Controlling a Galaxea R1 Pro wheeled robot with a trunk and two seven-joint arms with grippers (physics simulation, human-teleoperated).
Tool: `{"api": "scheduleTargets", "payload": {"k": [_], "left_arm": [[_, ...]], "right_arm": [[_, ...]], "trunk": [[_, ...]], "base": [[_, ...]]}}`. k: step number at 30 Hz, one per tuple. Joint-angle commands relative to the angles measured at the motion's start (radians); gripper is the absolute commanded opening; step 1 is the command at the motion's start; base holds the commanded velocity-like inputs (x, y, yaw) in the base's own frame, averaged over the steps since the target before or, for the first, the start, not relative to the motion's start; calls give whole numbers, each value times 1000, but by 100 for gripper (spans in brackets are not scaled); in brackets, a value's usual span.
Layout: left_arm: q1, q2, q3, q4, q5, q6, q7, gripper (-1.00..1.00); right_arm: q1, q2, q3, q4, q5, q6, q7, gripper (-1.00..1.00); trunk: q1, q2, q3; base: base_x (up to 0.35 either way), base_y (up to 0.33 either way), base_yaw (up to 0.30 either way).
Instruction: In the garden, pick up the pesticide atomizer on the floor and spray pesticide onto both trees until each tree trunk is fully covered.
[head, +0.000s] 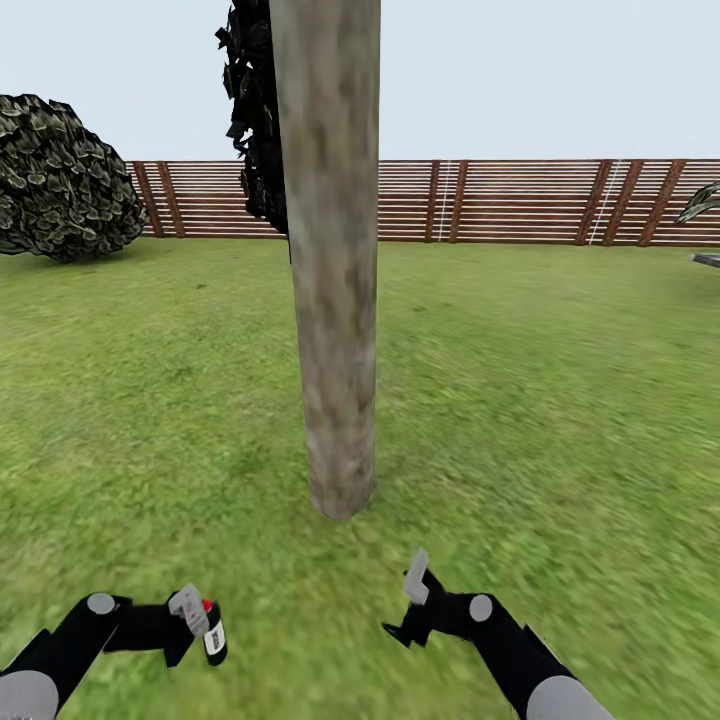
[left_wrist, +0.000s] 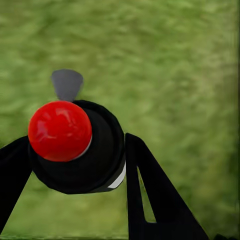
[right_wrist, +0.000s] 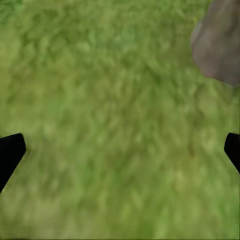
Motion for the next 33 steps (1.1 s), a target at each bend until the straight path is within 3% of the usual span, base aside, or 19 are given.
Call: {"api": "scheduleTargets", "payload": {"k": [1, 5, 6, 7, 8, 10, 11, 15, 21, 27, 33], "left_arm": [[-3, -1, 7, 0, -16, 1, -7, -100], [-7, -1, 1, -15, -29, 36, -16, -100], [-7, -4, -35, -29, -57, 44, -16, -100], [-7, -23, -85, -47, -95, 65, -18, -100], [-7, -67, -142, -51, -129, 83, -84, -100], [-7, -88, -167, -51, -139, 85, -104, -100], [-7, -97, -174, -51, -140, 86, -109, -100], [-7, -122, -183, -51, -143, 85, -115, -100], [-7, -129, -225, -51, -143, 87, -114, -100], [-7, -151, -233, -51, -144, 86, -114, -100], [-7, -187, -233, -63, -145, 74, -100, -100]], "right_arm": [[-6, 1, -2, -9, 12, -6, 33, 100], [-13, 1, -1, -41, 12, -5, 84, 100], [-14, 5, -1, -46, 11, -5, 89, 100], [-14, 13, 5, -49, 13, -4, 99, 100], [-15, 18, 114, -60, 14, -3, 157, 100], [-15, 25, 164, -71, 13, -3, 166, 100], [-15, 28, 184, -76, 12, -4, 168, -100], [-15, 38, 203, -82, 11, -5, 170, -100], [-15, 42, 206, -89, 9, -5, 170, -100], [-15, 47, 206, -126, 4, -5, 170, -100], [-17, 68, 205, -132, 4, -7, 173, -100]], "trunk": [[0, 0, -1], [0, 0, -1], [0, 0, -1], [0, 0, -1], [0, 0, -1], [0, 0, -1], [0, 0, -1], [0, 0, -1], [0, 0, -1], [0, 0, -1], [0, 0, -1]], "base": [[0, 0, 0], [0, 0, 0], [0, 0, 0], [0, 0, 0], [0, 0, 0], [0, 0, 0], [0, 0, 0], [0, 0, 0], [0, 0, 0], [0, 0, 0], [0, 0, 0]]}}
